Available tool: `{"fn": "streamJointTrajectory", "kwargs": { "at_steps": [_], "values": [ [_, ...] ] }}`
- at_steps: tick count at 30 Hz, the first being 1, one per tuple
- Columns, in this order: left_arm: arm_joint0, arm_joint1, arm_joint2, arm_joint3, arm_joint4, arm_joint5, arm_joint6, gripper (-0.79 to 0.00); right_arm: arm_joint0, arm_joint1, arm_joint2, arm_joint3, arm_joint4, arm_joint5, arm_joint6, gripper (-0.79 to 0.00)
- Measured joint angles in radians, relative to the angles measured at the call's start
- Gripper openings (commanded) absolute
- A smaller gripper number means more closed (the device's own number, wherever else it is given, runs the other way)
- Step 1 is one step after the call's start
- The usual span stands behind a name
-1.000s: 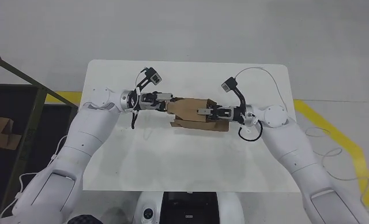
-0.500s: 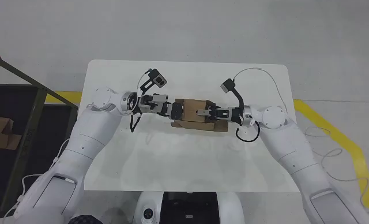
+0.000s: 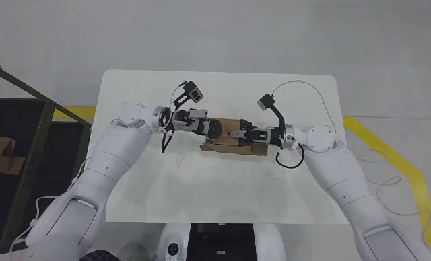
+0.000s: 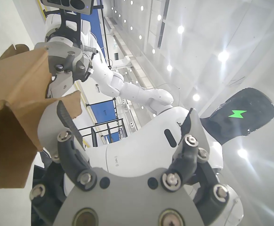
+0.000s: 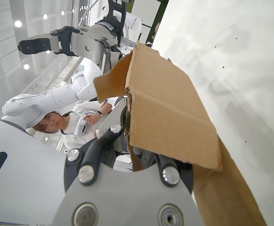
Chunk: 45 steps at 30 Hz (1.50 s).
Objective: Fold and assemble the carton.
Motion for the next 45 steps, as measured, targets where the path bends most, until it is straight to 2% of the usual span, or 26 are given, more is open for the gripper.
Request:
{"fn": "streamJointTrajectory", "kwargs": {
  "at_steps": [8,20,31,45],
  "values": [
    [-0.014,-0.009,-0.010,0.049,0.010,-0.017,0.017,0.000,-0.013,0.006,0.020,-0.022,0.019,0.002,0.008,-0.785],
    [0.017,0.006,-0.102,0.075,-0.012,-0.002,0.002,0.000,-0.023,0.016,0.060,-0.035,0.061,0.001,0.026,-0.785],
    [0.005,-0.004,-0.107,0.105,0.000,-0.004,0.004,0.000,-0.063,0.017,0.035,-0.100,0.071,0.009,0.065,-0.785],
    [-0.016,-0.027,-0.063,0.122,0.017,0.020,-0.019,0.000,-0.074,0.018,0.019,-0.125,0.057,0.025,0.082,-0.785]
  ]
}}
